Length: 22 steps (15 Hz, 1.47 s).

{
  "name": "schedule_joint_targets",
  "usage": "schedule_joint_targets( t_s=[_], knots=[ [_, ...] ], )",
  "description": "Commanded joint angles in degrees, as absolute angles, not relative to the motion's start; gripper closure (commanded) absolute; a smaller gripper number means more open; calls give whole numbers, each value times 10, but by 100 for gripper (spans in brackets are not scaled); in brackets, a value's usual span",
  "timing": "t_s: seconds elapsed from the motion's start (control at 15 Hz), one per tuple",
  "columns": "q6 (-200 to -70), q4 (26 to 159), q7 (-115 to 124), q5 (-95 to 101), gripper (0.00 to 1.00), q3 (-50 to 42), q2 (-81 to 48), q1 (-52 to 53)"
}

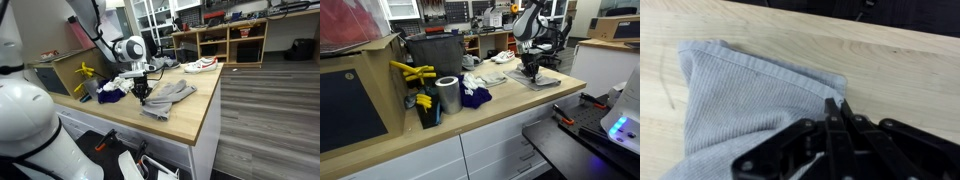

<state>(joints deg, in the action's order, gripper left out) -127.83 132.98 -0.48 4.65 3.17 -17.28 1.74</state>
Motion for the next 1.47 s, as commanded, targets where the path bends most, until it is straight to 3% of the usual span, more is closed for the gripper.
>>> schedule_joint_targets(
  t_s=[0.0,0.07,0.2,0.6,0.8,1.4],
  knots=[
    [-1273,1358,-6,30,99,33,-146,22],
    [-1269,1360,-6,30,70,32,-145,22],
    [-1271,1370,-8,35,64,29,-138,21],
    [-1293,1366,-10,40,19,-1,-104,1],
    [-1324,1348,3,36,1,-22,-92,-17],
    [-1449,1252,139,52,0,-89,-170,-45]
  ],
)
